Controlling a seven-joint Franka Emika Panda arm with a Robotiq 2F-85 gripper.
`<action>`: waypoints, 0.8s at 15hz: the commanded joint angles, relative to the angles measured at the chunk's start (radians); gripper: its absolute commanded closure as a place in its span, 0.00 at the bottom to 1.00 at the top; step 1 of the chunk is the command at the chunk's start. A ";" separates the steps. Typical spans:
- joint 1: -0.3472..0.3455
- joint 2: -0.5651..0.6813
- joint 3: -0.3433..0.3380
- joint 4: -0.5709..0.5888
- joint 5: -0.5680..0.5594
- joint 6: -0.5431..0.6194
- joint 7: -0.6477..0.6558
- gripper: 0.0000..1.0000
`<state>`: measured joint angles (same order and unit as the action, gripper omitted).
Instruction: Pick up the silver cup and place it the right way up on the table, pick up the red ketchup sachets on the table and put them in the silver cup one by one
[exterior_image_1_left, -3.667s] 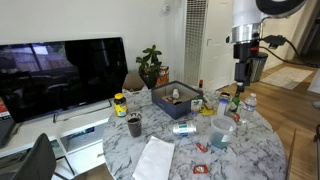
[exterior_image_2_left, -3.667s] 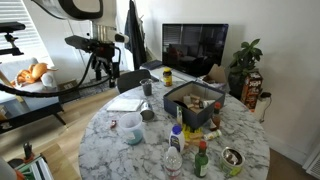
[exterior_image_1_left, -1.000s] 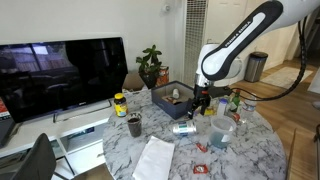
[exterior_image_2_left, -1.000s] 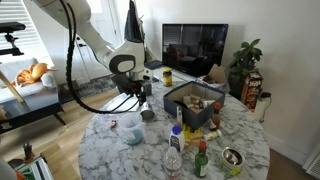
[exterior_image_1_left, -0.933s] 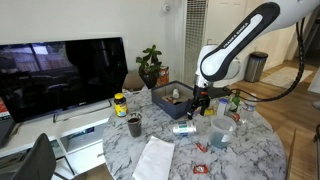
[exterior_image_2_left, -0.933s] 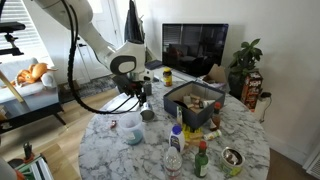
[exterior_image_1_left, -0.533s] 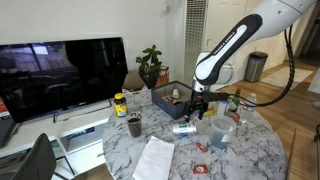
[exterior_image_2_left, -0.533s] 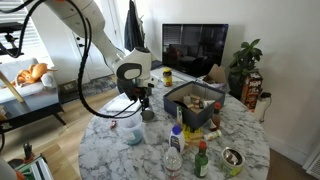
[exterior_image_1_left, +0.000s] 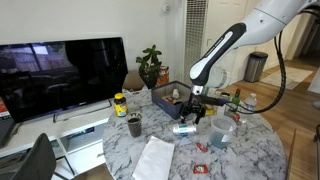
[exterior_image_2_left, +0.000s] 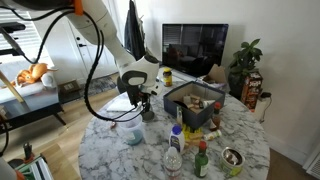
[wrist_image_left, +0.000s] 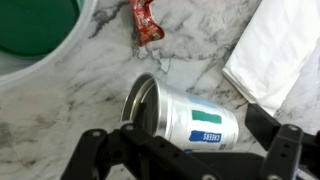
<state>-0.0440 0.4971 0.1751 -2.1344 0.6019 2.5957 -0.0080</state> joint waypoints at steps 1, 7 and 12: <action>-0.040 0.056 0.036 0.037 0.095 0.028 -0.056 0.00; -0.046 0.096 0.029 0.058 0.167 0.096 -0.098 0.04; -0.063 0.107 0.044 0.063 0.220 0.110 -0.135 0.47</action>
<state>-0.0809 0.5815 0.1905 -2.0844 0.7707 2.6886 -0.0949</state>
